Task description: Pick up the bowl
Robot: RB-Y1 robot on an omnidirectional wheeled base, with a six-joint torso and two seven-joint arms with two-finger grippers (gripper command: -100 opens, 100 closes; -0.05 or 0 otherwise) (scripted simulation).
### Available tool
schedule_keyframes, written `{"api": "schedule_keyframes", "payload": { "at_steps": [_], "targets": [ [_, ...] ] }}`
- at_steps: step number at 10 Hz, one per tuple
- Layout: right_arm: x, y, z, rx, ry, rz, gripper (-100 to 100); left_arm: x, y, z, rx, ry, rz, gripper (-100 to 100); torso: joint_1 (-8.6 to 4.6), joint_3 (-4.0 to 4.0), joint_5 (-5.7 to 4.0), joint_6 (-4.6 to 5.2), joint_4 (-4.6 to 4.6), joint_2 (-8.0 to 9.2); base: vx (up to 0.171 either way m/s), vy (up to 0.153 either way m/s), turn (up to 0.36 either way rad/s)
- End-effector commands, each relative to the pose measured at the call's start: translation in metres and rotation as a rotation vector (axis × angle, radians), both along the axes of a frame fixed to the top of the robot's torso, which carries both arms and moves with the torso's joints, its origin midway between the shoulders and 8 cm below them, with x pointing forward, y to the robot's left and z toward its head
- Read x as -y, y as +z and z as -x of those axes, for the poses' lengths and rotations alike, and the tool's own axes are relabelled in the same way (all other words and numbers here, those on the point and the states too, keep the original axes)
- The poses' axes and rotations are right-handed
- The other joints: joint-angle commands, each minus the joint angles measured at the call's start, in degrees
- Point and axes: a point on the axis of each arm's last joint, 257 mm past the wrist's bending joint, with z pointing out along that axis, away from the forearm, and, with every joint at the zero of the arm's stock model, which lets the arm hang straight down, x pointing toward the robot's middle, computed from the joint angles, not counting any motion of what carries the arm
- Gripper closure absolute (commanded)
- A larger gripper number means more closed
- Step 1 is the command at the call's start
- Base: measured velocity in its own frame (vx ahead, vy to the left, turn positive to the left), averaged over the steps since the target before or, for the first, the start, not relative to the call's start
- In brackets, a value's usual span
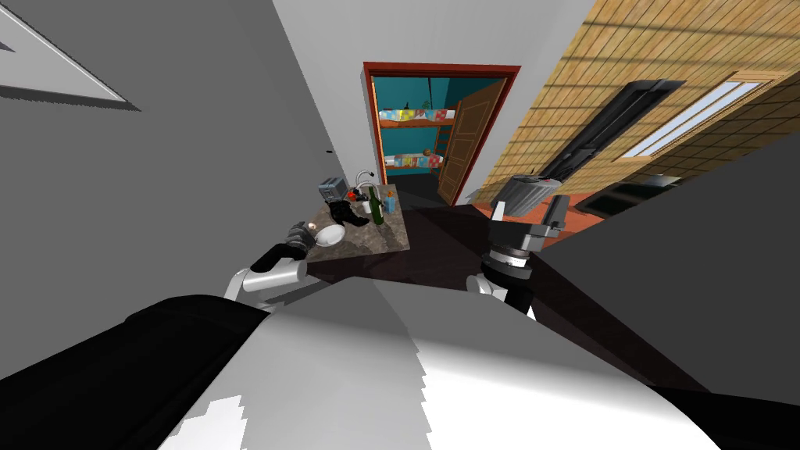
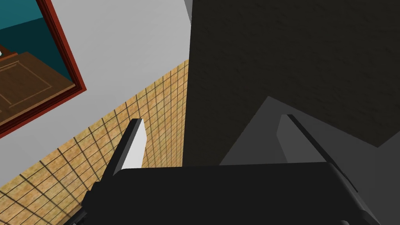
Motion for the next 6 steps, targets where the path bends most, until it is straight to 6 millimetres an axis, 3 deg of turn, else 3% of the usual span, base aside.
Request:
{"api": "schedule_keyframes", "payload": {
  "at_steps": [1, 6],
  "targets": [
    [0.000, 0.000, 0.000, 0.000, 0.000, 0.000, 0, -0.007, -0.007, 0.005, -0.025, 0.018, 0.019, -100, 0.00, 0.00, 0.00, 0.00, 0.00, 0.00, -0.014, -0.007, -0.061],
    [0.000, 0.000, 0.000, 0.000, 0.000, 0.000, 0, -0.039, -0.041, 0.027, -0.142, 0.117, 0.124, -100, 0.02, 0.01, 0.00, -0.01, 0.01, 0.02, -0.020, -0.010, -0.132]
  ]
}}
